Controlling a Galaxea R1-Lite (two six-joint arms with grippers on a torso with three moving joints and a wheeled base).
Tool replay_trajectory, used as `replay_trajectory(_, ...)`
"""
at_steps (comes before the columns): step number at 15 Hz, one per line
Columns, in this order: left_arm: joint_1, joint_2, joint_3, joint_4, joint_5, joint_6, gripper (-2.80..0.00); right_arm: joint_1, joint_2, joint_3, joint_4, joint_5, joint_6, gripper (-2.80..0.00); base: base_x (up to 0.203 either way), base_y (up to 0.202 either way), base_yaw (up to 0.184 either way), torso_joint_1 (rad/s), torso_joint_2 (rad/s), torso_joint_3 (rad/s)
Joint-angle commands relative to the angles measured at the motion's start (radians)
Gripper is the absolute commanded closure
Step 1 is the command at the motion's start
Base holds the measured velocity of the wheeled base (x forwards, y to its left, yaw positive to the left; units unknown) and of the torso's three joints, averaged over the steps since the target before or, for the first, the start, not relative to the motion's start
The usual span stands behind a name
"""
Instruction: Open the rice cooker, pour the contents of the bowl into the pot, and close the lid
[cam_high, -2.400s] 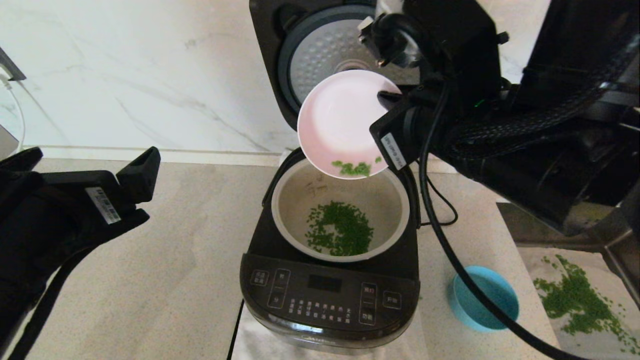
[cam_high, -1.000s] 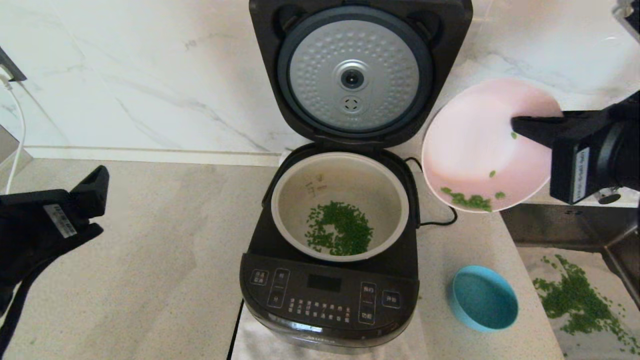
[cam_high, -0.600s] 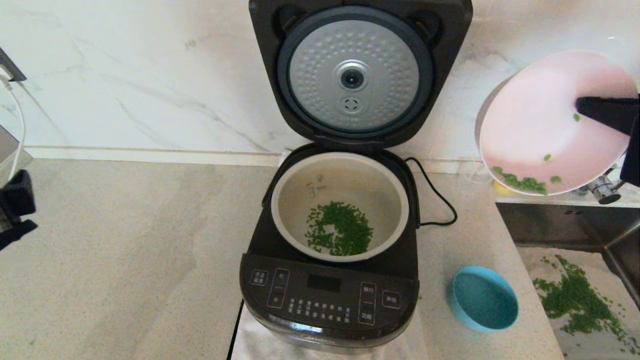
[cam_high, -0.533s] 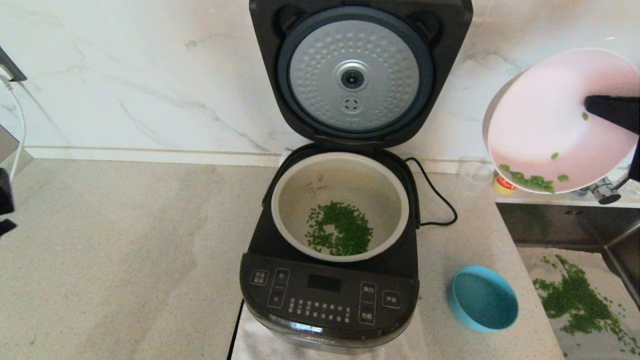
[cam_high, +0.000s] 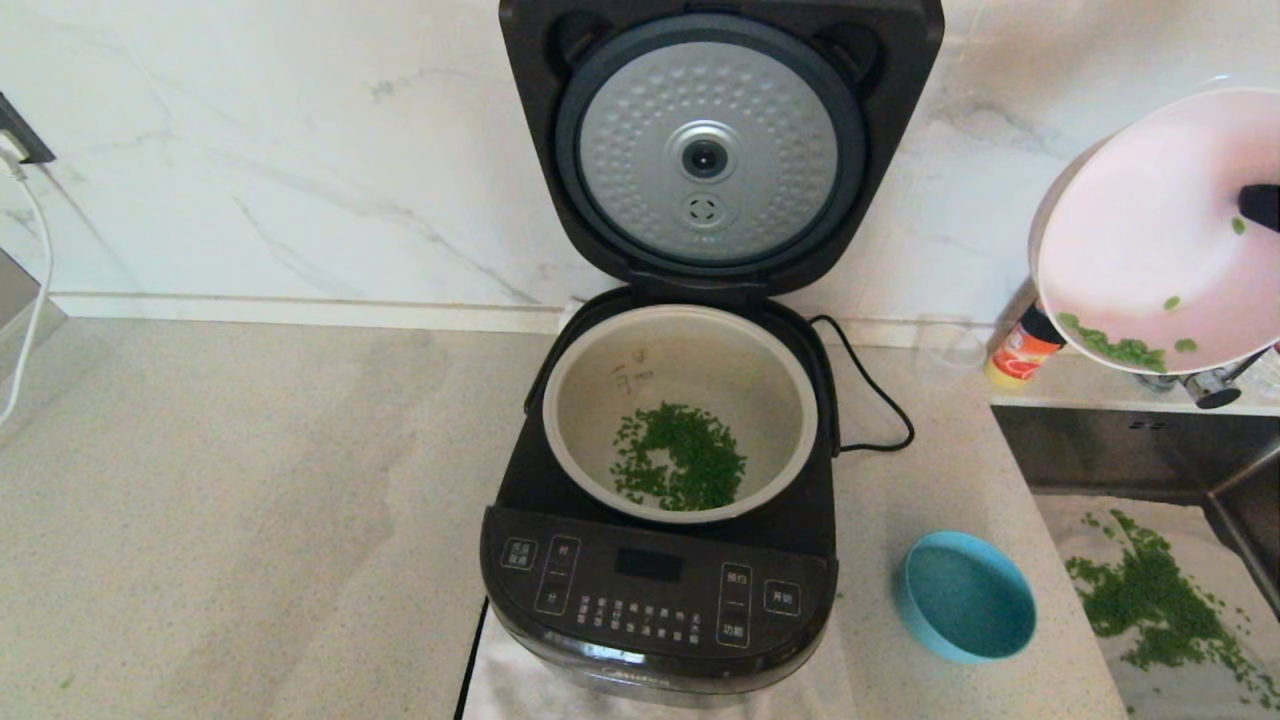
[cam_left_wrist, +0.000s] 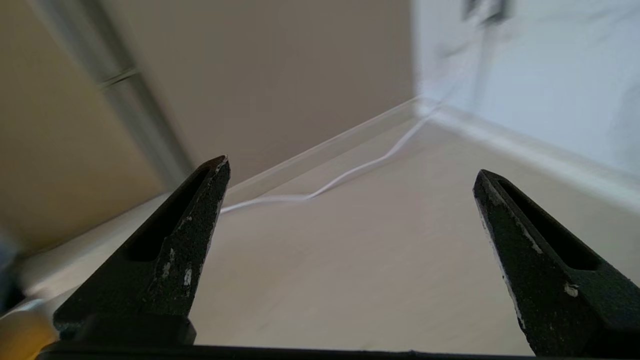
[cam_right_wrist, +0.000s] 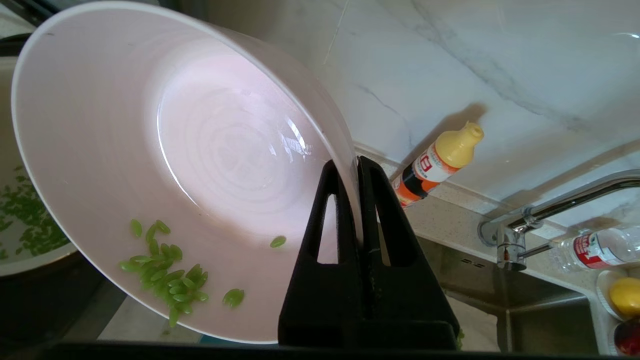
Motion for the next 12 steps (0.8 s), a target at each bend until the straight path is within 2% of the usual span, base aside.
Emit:
replay_trajectory(1,0.041,-0.187,0.120,0.014,0.001,0.002,-2.80,-0.009,0.016,-0.001,-0.005,-0.004,-0.001,0.00,0.000,0.000,0.000,0.000,0.00,0.000)
replay_trajectory(3,0.048,-0.305,0.189,0.083,-0.026,-0.005,-2.80,-0.013,0.018,0.006,-0.007,-0.004,-0.001,0.00,0.000,0.000,0.000,0.000,0.00,0.000)
replay_trajectory(4,0.055,-0.349,0.214,0.158,-0.065,-0.042,-2.80,-0.018,0.017,0.008,-0.006,-0.005,-0.001,0.00,0.000,0.000,0.000,0.000,0.00,0.000)
replay_trajectory(5,0.063,-0.368,0.226,0.252,-0.135,-0.111,-2.80,-0.022,0.019,0.006,-0.008,-0.005,-0.002,0.00,0.000,0.000,0.000,0.000,0.00,0.000)
replay_trajectory(6,0.067,-0.370,0.217,0.327,-0.187,-0.129,-2.80,-0.023,0.020,0.001,-0.008,-0.005,-0.003,0.00,0.000,0.000,0.000,0.000,0.00,0.000)
replay_trajectory(8,0.070,-0.386,0.162,0.422,-0.269,-0.142,-2.80,-0.031,0.026,0.002,-0.007,-0.005,-0.002,0.00,0.000,0.000,0.000,0.000,0.00,0.000)
replay_trajectory(10,0.087,-0.471,0.172,0.465,-0.318,-0.141,-2.80,-0.032,0.025,0.005,-0.009,-0.005,-0.002,0.00,0.000,0.000,0.000,0.000,0.00,0.000)
replay_trajectory(12,0.095,-0.594,0.202,0.575,-0.372,-0.156,-2.80,-0.032,0.022,0.000,-0.009,-0.005,-0.004,0.00,0.000,0.000,0.000,0.000,0.00,0.000)
